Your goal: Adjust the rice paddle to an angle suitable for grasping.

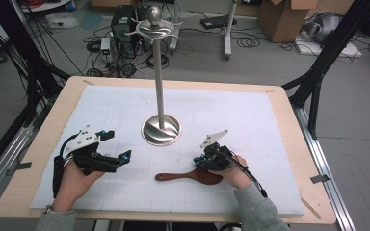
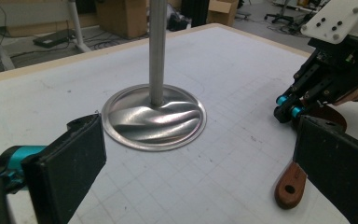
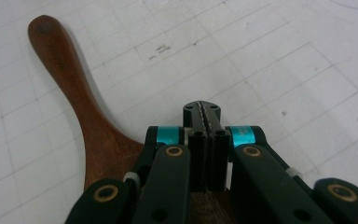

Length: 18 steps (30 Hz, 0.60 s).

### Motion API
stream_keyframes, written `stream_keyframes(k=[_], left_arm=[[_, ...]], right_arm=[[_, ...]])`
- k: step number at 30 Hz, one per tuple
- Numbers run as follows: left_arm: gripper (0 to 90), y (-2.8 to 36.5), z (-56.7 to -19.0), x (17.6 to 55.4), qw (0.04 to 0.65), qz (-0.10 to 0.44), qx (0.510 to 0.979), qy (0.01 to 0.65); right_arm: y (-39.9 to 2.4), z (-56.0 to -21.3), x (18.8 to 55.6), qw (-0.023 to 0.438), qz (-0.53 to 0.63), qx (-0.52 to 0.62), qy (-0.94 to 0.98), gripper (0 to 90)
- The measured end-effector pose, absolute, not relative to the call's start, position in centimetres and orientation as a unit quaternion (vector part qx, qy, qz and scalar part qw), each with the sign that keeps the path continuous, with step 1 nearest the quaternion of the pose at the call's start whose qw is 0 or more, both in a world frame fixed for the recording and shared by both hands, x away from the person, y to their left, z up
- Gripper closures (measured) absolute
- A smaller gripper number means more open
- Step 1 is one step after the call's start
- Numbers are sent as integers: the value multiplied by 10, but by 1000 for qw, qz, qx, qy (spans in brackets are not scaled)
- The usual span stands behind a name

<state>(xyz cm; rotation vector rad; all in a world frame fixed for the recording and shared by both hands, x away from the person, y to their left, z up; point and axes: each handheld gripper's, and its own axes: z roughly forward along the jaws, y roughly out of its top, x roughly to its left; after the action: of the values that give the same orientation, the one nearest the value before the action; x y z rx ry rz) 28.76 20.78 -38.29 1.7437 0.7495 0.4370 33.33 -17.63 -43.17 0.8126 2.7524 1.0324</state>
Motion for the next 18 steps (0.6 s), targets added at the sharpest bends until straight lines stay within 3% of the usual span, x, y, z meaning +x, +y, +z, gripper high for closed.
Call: stream_keyframes(k=[18], left_arm=[[29, 186, -381, 304, 572, 175, 744, 298]], right_arm=[[-181, -431, 310, 62, 339, 248, 905, 895]])
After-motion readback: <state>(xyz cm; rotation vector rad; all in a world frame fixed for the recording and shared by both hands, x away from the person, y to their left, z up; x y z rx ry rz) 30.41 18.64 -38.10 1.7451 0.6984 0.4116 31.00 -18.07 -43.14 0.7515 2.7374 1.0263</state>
